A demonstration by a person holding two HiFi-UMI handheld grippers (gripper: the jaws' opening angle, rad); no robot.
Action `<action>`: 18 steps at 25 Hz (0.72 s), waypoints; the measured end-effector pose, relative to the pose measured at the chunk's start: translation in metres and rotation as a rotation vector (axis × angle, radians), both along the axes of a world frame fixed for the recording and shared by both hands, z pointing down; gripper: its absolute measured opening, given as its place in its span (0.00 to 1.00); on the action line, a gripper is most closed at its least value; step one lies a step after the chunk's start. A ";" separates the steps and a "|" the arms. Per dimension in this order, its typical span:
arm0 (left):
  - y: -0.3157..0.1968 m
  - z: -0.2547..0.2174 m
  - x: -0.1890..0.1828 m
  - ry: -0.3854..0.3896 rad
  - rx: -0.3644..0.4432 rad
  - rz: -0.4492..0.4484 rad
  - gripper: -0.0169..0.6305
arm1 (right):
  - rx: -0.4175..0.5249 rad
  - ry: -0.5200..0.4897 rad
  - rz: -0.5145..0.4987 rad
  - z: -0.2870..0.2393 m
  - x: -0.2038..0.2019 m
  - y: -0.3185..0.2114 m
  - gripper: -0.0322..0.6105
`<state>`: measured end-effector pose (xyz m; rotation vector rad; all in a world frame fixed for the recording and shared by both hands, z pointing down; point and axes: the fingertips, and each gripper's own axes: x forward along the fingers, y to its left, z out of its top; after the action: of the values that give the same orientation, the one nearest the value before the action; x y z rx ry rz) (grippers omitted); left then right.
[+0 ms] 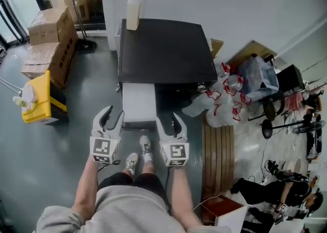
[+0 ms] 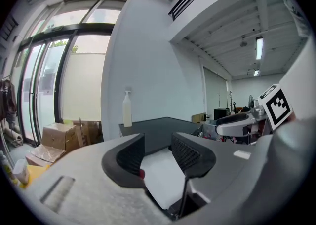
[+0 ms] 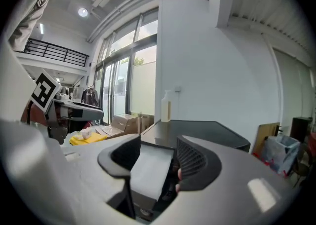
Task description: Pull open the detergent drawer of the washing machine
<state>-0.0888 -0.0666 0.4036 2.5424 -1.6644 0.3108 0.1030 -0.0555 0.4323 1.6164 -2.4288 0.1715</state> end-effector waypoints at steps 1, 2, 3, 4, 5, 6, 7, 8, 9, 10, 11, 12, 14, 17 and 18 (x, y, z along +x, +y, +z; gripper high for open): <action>-0.001 -0.008 -0.002 -0.006 0.014 -0.003 0.30 | 0.016 0.006 0.004 -0.009 0.000 -0.001 0.41; -0.001 -0.015 -0.003 -0.010 0.030 -0.004 0.29 | 0.033 0.012 0.008 -0.017 0.001 -0.002 0.38; -0.002 -0.022 -0.003 -0.013 0.048 -0.001 0.27 | 0.051 0.017 0.011 -0.027 0.002 -0.003 0.37; -0.002 -0.029 -0.002 -0.015 0.065 0.002 0.25 | 0.067 0.019 0.012 -0.036 0.002 -0.004 0.37; -0.002 -0.037 -0.001 -0.015 0.079 0.002 0.24 | 0.081 0.019 0.015 -0.045 0.003 -0.004 0.36; -0.002 -0.046 -0.001 -0.013 0.090 -0.002 0.23 | 0.093 0.017 0.020 -0.052 0.003 -0.004 0.34; -0.002 -0.053 -0.002 -0.012 0.097 -0.007 0.22 | 0.102 0.015 0.025 -0.057 0.002 -0.003 0.33; 0.000 -0.058 -0.003 -0.014 0.104 -0.011 0.21 | 0.111 0.013 0.029 -0.062 0.001 -0.001 0.32; 0.001 -0.059 -0.005 -0.019 0.111 -0.013 0.19 | 0.120 0.010 0.032 -0.067 -0.001 0.000 0.30; 0.002 -0.060 -0.007 -0.023 0.119 -0.012 0.18 | 0.131 0.009 0.033 -0.072 -0.002 0.000 0.29; 0.002 -0.060 -0.009 -0.023 0.126 -0.012 0.16 | 0.141 0.009 0.036 -0.076 -0.004 0.001 0.27; 0.002 -0.062 -0.010 -0.020 0.131 -0.014 0.15 | 0.151 0.010 0.038 -0.080 -0.005 0.001 0.25; 0.002 -0.067 -0.012 -0.016 0.141 -0.015 0.13 | 0.165 0.008 0.047 -0.085 -0.006 0.003 0.21; 0.002 -0.074 -0.013 -0.014 0.157 -0.006 0.10 | 0.180 0.016 0.060 -0.089 -0.008 0.006 0.14; 0.002 -0.075 -0.012 -0.012 0.158 -0.003 0.10 | 0.182 0.018 0.062 -0.089 -0.008 0.007 0.11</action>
<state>-0.1012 -0.0645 0.3283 2.6536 -1.7632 0.2015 0.0949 -0.0488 0.3431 1.7607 -2.4436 -0.0568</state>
